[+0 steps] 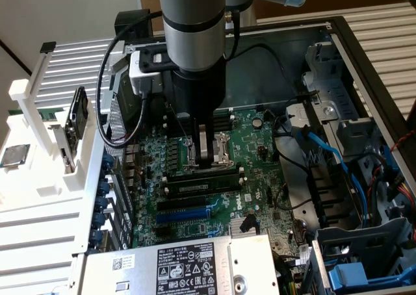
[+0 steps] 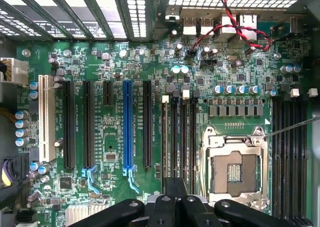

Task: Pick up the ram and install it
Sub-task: 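Press down the ram until it locks into place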

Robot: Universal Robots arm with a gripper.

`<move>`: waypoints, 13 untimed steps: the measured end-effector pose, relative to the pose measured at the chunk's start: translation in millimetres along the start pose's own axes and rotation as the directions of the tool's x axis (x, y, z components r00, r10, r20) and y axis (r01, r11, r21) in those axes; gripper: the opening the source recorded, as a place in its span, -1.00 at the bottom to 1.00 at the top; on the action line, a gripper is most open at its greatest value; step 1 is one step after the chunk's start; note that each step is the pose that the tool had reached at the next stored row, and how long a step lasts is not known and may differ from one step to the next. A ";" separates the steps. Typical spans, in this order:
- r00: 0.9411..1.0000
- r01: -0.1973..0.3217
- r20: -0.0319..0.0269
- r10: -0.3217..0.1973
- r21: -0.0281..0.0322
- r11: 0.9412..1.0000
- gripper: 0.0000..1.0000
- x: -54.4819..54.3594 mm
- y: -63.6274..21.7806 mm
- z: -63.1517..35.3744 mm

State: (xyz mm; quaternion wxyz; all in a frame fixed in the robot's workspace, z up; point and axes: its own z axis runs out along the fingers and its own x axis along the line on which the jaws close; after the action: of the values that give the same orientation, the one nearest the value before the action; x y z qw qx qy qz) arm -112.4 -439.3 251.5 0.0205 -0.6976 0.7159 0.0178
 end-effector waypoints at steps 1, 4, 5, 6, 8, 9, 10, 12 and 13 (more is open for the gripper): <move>1.000 0.000 0.000 0.000 0.000 1.000 -0.80 0.0 0.0 0.0; 0.998 -0.056 0.000 0.056 0.003 0.998 -0.80 0.0 0.0 0.0; 0.998 -0.070 0.000 0.070 0.004 0.998 -0.80 0.0 0.0 -0.1; 0.996 -0.084 0.000 0.084 0.004 0.996 -0.80 0.0 0.0 -0.1; 0.992 -0.128 0.000 0.128 0.007 0.992 -0.80 0.0 0.0 -0.1; 0.990 -0.142 0.000 0.142 0.008 0.990 -0.80 0.0 0.0 -0.1; 0.988 -0.157 0.001 0.157 0.008 0.988 -0.80 0.0 0.0 -0.1; 0.977 -0.214 0.001 0.214 0.012 0.977 -0.80 0.0 0.0 -0.1; 0.974 -0.228 0.001 0.228 0.012 0.973 -0.80 0.0 0.0 -0.1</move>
State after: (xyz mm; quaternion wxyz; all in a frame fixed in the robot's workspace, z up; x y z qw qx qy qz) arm -112.4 -439.3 251.6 0.0225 -0.6106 0.7915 0.0155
